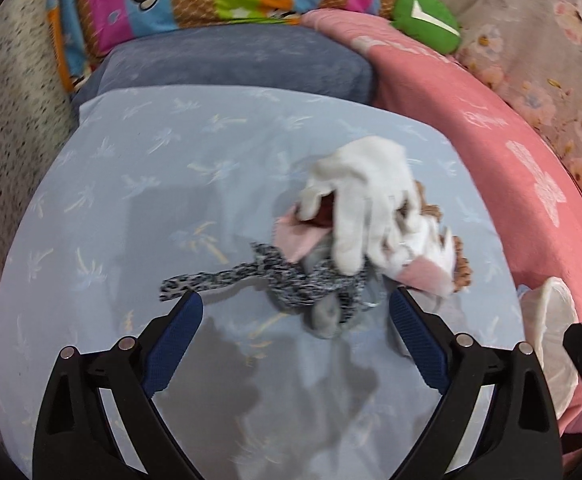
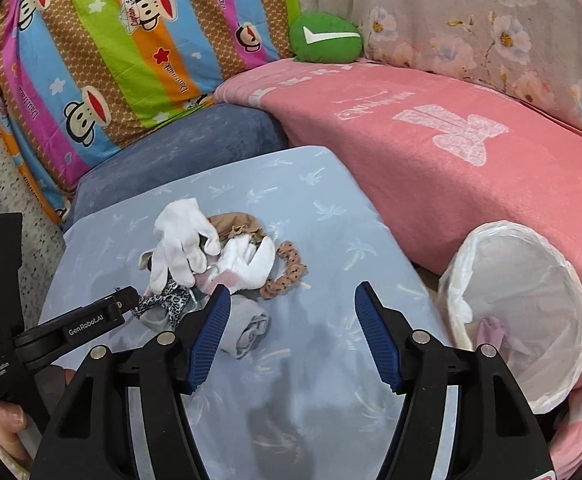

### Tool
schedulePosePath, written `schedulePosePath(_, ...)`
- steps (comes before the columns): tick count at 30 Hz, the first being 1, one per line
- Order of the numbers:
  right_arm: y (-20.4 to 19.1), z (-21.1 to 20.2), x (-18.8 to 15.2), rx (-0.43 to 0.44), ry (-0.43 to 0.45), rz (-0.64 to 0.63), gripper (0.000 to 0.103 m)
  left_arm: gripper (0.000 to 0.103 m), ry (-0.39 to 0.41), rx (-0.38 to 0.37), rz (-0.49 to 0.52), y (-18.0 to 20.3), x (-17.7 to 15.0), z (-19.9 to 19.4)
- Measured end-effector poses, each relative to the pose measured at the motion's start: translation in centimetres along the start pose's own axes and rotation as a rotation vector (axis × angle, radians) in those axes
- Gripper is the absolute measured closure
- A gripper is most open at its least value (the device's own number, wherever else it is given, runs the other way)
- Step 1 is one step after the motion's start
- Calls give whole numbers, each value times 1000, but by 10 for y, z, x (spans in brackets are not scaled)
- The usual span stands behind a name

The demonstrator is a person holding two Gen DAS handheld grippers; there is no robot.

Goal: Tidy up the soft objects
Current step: 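Grasp the leopard-print strap with the left gripper while the right grasps the grey sock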

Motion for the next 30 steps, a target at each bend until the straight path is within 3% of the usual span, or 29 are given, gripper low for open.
schedulePosePath(9,-30,56,-26,30,-86,-24,40,14,-48,-55,-97,-18,-3,24)
schedulePosePath(15,-36,80,-34,34,-123,-6,40,36,-92,-99,-97,-12,-7,45)
schedulePosePath(19,-40,92,-41,41,-150,-6,41,60,-114,-119,-101,-10,-11,51)
schedulePosePath(22,-44,100,-49,66,-185,-1,57,81,-122,-146,-94,-9,-14,48)
schedulePosePath(24,-43,100,-50,65,-179,6,64,88,-114,-146,-90,-10,-15,44)
schedulePosePath(30,-44,88,-52,86,-179,9,82,94,-79,-146,-86,-11,-11,26)
Point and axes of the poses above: each gripper's, at about its wrist camera, not at the fingertips, and z roughly the way its jaws point, y to its right, x to its top, the point moved 10 cm from there along z, roughly the way its jaws point, and after that the axes turned 5 degrees about y, right-handed, at the moved point
